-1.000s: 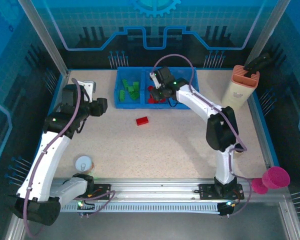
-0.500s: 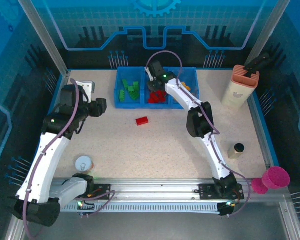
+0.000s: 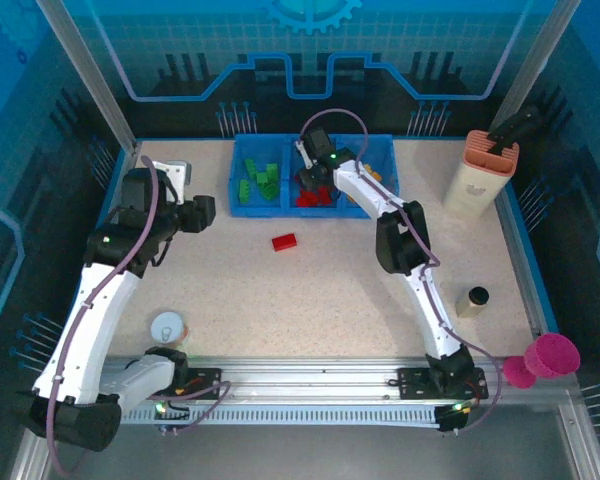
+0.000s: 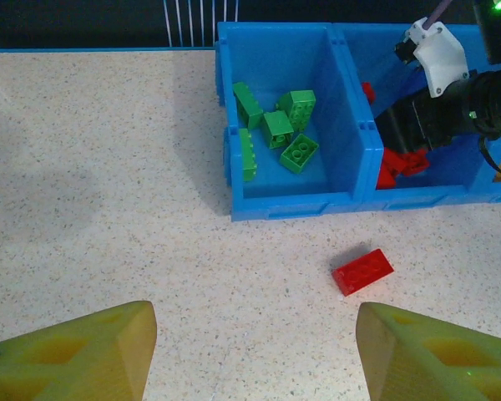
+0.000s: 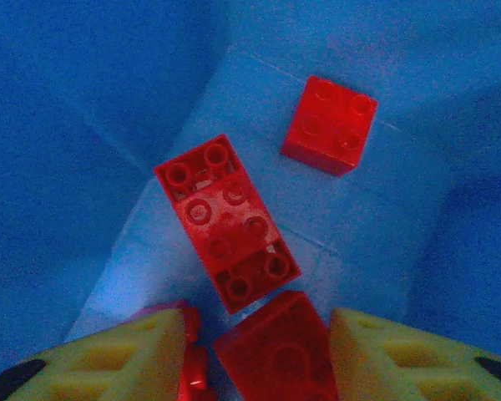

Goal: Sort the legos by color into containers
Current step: Place the lego in the container, then pick up the lego from the center of the table.

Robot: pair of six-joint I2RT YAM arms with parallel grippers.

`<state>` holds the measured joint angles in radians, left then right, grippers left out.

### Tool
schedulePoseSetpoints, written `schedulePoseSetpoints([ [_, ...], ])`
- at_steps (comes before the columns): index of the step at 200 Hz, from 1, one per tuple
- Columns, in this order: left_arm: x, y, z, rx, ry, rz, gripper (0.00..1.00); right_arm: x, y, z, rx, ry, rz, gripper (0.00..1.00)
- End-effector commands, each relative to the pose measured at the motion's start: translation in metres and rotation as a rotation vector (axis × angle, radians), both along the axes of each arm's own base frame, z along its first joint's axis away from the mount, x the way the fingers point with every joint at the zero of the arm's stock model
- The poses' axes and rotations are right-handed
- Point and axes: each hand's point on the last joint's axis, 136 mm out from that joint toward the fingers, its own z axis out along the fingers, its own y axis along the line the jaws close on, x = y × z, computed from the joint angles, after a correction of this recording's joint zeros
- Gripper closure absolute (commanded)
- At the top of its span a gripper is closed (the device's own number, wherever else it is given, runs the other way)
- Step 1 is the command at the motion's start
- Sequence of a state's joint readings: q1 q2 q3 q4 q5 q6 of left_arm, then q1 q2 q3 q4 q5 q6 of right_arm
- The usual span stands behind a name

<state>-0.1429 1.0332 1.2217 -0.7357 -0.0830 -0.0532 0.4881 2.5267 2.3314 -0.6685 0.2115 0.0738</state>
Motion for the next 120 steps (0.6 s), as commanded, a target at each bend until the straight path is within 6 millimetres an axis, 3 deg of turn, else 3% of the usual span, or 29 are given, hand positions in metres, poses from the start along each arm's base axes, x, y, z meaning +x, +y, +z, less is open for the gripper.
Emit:
schedulePoseSetpoints([
  [1, 0.001, -0.004, 0.017, -0.045, -0.042, -0.013, 0.34, -0.013, 0.021, 0.067, 0.063, -0.115, 0.091, 0.48],
  [9, 0.000, -0.004, 0.017, -0.044, -0.042, -0.015, 0.34, -0.022, 0.026, 0.070, 0.059, -0.121, 0.130, 0.47],
  [12, 0.000, -0.004, 0.018, -0.044, -0.043, -0.015, 0.34, -0.025, 0.027, 0.084, 0.068, -0.143, 0.144, 0.46],
  [35, -0.005, -0.004, 0.020, -0.038, -0.056, -0.026, 0.34, -0.059, 0.037, 0.108, 0.067, -0.173, 0.292, 0.41],
  [58, -0.007, -0.003, 0.019, -0.022, -0.063, -0.032, 0.34, -0.100, 0.046, 0.119, 0.035, -0.168, 0.467, 0.37],
  [120, -0.012, -0.004, 0.018, -0.007, -0.074, -0.056, 0.33, -0.221, 0.074, 0.091, 0.038, -0.105, 1.142, 0.19],
])
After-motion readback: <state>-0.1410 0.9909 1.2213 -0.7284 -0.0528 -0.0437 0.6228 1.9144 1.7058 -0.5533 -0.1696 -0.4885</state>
